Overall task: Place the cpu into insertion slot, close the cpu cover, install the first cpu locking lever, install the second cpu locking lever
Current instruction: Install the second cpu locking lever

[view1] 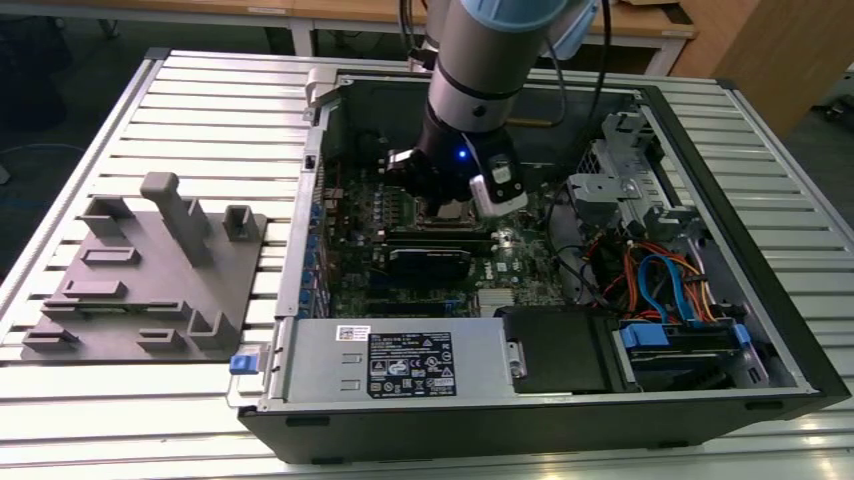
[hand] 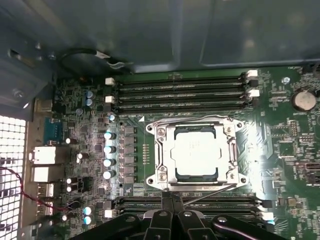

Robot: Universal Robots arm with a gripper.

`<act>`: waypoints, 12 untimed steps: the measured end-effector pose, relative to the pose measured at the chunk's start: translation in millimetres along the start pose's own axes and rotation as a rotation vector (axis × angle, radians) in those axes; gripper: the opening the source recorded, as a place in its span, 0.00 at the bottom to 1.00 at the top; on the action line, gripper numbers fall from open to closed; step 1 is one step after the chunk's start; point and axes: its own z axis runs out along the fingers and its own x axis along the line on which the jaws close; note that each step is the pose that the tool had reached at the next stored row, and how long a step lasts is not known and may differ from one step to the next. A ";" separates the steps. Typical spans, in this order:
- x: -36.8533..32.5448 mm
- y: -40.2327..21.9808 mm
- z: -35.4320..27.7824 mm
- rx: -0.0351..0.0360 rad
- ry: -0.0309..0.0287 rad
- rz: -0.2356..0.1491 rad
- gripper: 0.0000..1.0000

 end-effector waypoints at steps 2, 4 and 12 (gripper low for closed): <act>0.5 -1.9 3.6 0.0000 0.0001 0.000 0.10; 0.9 -4.0 6.7 -0.0004 0.0003 0.000 0.10; 7.6 -11.1 12.2 -0.0173 0.0012 -0.002 0.10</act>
